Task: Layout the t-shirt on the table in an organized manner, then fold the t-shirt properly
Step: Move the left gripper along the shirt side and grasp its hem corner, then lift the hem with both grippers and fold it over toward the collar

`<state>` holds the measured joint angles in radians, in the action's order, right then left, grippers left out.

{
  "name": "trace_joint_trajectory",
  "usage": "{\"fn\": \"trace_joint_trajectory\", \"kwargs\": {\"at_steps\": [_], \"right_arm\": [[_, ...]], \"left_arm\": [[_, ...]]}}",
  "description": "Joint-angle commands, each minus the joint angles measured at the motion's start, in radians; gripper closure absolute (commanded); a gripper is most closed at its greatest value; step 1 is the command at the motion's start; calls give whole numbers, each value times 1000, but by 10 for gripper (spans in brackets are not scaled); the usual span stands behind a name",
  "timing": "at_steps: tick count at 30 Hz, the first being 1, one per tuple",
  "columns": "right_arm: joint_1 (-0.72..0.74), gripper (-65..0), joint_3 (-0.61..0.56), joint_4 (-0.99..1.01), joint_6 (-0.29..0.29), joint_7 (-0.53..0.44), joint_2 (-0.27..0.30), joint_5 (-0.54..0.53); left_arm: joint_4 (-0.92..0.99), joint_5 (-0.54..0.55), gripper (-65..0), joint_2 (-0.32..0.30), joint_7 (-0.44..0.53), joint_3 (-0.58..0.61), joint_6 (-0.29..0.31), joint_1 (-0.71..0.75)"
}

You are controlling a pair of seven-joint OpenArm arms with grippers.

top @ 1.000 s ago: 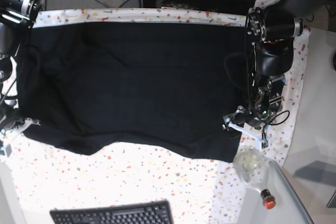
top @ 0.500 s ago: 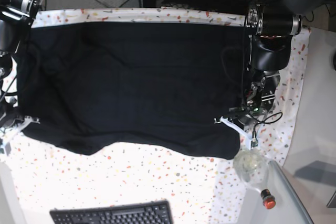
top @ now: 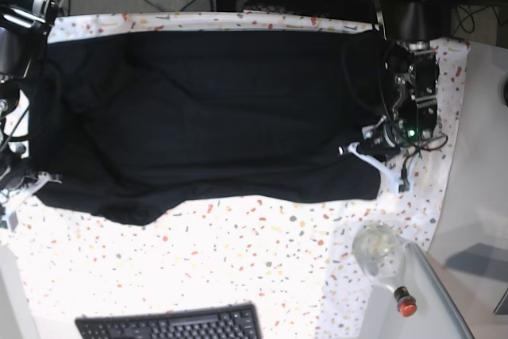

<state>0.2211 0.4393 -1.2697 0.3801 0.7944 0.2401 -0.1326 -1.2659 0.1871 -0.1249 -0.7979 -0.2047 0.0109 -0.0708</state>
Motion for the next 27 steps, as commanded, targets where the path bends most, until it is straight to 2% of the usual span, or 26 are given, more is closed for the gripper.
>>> {"fn": "trace_joint_trajectory", "kwargs": {"at_steps": [1, 6, 7, 11, 13, 14, 19, 23, 27], "right_arm": [[25, 0, 2, -17, 3, -19, 18, -6], [25, 0, 2, -17, 3, -19, 18, -6], [25, 0, 2, -17, 3, -19, 18, -6], [25, 0, 2, -17, 3, -17, 18, -6], [25, 0, 2, -17, 3, -17, 18, -6], [25, 0, 2, -17, 3, -17, 18, -6], [24, 0, 2, -17, 3, -17, 18, -6], [24, 0, 2, -17, 3, -14, 18, -6], [24, 0, 2, -20, 3, -14, 18, -6]], "left_arm": [[-14, -1, 0, -3, -1, -2, 2, 4], [-28, -1, 0, -2, 1, -3, 4, 47], [-44, -1, -23, -2, 1, -9, 4, 56], [-160, -1, -392, 4, -4, -81, 4, 96], [-211, -1, -508, 3, -5, -103, 4, 101], [-225, -1, -535, -2, -5, -111, 4, 104], [-206, -2, -532, -6, 2, -149, 7, 44], [-54, -4, -532, -28, 7, -140, 14, -85], [159, -13, -532, -51, 130, -94, 79, -199]]}}
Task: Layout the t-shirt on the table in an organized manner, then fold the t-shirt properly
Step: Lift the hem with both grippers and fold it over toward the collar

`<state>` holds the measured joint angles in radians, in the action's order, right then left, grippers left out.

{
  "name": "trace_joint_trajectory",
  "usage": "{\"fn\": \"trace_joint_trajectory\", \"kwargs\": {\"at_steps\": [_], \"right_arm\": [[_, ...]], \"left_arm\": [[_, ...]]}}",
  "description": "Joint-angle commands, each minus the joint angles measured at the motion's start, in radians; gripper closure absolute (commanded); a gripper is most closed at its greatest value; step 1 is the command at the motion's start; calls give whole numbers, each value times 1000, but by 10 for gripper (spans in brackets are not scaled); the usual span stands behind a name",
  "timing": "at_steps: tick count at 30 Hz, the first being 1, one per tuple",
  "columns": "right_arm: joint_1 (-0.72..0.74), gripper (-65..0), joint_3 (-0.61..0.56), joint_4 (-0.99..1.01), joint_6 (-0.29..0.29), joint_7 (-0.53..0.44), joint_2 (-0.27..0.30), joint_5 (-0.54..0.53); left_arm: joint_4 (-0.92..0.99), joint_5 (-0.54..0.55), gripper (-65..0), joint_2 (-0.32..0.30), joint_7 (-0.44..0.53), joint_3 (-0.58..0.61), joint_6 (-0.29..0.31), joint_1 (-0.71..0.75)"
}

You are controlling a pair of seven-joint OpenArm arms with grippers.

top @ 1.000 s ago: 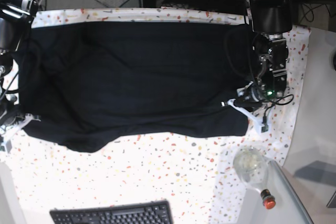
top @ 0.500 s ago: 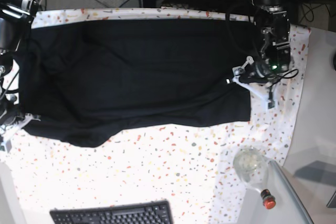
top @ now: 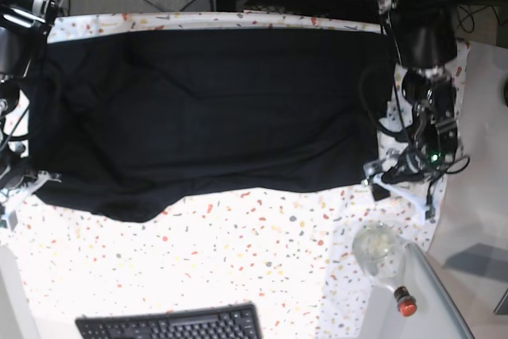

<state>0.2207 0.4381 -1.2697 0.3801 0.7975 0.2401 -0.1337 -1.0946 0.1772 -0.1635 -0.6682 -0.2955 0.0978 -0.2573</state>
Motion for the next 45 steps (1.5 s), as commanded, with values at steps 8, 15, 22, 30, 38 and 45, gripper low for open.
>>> {"fn": "trace_joint_trajectory", "kwargs": {"at_steps": [8, 15, 22, 30, 38, 45], "right_arm": [[24, 0, 3, -18, 3, -16, 20, -5], [24, 0, 3, -18, 3, -19, 25, -4], [27, 0, 0, -12, 3, -42, 25, -4], [102, 0, -31, 163, 52, -215, 67, -4], [167, 0, -195, 433, 145, -622, 144, -4], [230, 0, -284, 678, 145, -936, 195, -4]], "left_arm": [[290, -3, -532, -12, 115, 94, -10, -130], [391, -3, -421, -9, 170, 101, -5, -139], [403, -3, 0, -9, 245, 101, -5, -139], [402, 6, 0, -43, 239, 264, -3, -259], [402, 6, 0, -43, 238, 284, -3, -308], [397, 8, 0, -43, 238, 276, -3, -316]]}}
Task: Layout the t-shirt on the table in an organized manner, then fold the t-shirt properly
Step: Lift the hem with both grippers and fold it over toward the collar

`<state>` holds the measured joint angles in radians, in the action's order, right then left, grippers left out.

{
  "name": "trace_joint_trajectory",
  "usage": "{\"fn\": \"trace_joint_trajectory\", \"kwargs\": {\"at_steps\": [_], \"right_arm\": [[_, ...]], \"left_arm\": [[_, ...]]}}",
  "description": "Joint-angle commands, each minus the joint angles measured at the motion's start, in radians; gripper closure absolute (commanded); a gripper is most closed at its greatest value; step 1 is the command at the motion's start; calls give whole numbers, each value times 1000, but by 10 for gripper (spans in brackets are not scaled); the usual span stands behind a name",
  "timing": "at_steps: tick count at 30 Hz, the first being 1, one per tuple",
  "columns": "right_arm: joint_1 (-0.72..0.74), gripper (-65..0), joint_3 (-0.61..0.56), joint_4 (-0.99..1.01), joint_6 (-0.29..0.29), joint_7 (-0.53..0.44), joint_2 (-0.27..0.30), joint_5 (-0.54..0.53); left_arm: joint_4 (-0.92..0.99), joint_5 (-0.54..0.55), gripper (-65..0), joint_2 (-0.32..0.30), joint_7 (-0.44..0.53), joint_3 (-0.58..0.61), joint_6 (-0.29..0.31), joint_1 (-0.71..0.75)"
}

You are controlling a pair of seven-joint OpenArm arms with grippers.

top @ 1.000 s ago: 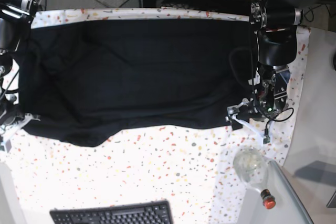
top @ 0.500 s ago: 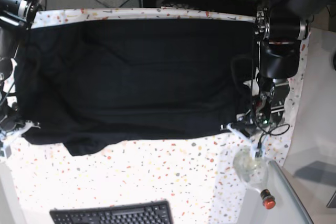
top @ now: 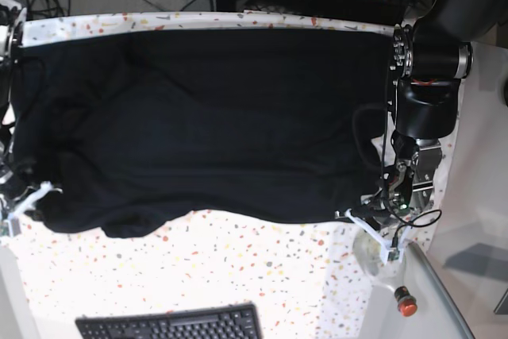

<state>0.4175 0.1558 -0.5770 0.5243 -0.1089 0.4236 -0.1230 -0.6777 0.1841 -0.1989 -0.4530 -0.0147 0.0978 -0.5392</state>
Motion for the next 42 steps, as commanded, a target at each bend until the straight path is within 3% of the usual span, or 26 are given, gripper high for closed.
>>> {"fn": "trace_joint_trajectory", "kwargs": {"at_steps": [1, 4, 15, 20, 24, 30, 32, 36, 42], "right_arm": [[37, 0, -12, -4, 1, -54, 13, -14], [37, 0, -19, 1, 1, -94, 25, -14], [22, 0, -14, 16, -2, -99, 30, -14], [-18, 0, -15, 16, -2, -97, 31, -13], [-44, 0, -15, 15, -2, -97, 31, -13], [-65, 0, -12, 2, -2, -96, 71, -16], [-76, 0, 1, -13, -2, -62, 93, -19], [-114, 0, 95, -96, 3, 77, 97, -16], [-251, 0, 130, -332, 3, 237, 74, -19]], "left_arm": [[-33, 1, 0, -7, 23, -6, -3, -34], [-101, 1, 0, -3, 21, -3, -3, -25], [-156, 1, 0, 0, -34, -3, -3, -22], [-279, 1, 0, -7, -88, -8, 0, 63], [-412, 1, 0, -21, -181, -9, 43, 140], [-574, 2, 0, -34, -249, -29, 69, 264], [-615, 2, 0, -40, -269, -90, 78, 302], [-702, 2, 0, -35, -382, -212, 171, 354], [-810, 1, 0, -32, -409, -233, 181, 474]]}}
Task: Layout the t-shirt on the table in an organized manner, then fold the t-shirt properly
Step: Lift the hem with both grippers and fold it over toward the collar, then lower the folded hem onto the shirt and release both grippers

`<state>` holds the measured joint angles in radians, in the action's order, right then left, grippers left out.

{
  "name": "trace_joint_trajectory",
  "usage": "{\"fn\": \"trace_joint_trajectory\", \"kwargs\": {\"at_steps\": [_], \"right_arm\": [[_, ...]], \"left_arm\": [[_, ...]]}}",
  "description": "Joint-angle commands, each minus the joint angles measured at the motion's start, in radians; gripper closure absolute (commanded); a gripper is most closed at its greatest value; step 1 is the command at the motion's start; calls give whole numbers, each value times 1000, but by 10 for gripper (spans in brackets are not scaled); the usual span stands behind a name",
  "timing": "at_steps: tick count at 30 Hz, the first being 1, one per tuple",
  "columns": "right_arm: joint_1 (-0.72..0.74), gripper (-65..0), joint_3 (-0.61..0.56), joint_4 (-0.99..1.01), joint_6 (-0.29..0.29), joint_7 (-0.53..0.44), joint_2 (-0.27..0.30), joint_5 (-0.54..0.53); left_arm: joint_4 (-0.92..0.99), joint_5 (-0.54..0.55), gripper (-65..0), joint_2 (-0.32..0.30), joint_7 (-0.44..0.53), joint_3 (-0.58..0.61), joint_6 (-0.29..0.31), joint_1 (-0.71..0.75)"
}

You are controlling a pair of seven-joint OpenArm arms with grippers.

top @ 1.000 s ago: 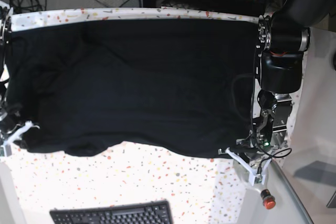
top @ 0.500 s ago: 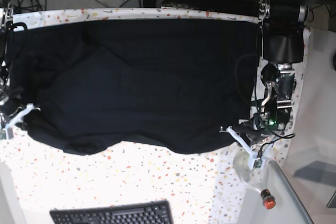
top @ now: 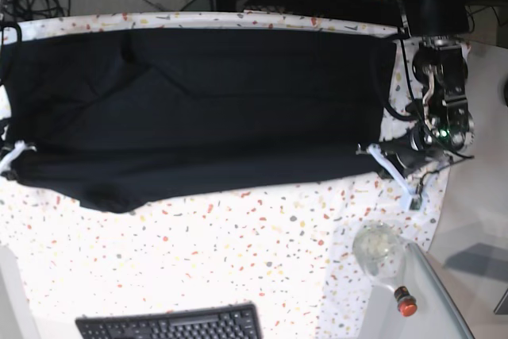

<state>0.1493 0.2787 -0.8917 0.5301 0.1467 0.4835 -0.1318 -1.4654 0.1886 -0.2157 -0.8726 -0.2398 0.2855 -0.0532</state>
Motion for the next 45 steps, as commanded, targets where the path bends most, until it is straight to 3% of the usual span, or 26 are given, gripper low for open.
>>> {"fn": "trace_joint_trajectory", "kwargs": {"at_steps": [1, 7, 14, 36, 45], "right_arm": [[2, 0, 9, -51, -6, 12, 2, -10], [-67, 0, 141, -148, -1, 159, -50, -6], [-161, 0, 170, -234, -1, 271, -65, -12], [-204, 0, 169, -228, -1, 275, -82, -4], [-204, 0, 169, -228, -1, 279, -49, -4]], "left_arm": [[-31, -4, 0, -15, 11, -10, -7, 2], [-71, -8, 0, -21, 11, -17, -7, 75], [-85, -13, 0, -23, 11, -17, -7, 120], [-74, -14, 0, -24, 13, -16, -7, 220], [-47, -14, 0, -44, 13, -10, -7, 210]]}}
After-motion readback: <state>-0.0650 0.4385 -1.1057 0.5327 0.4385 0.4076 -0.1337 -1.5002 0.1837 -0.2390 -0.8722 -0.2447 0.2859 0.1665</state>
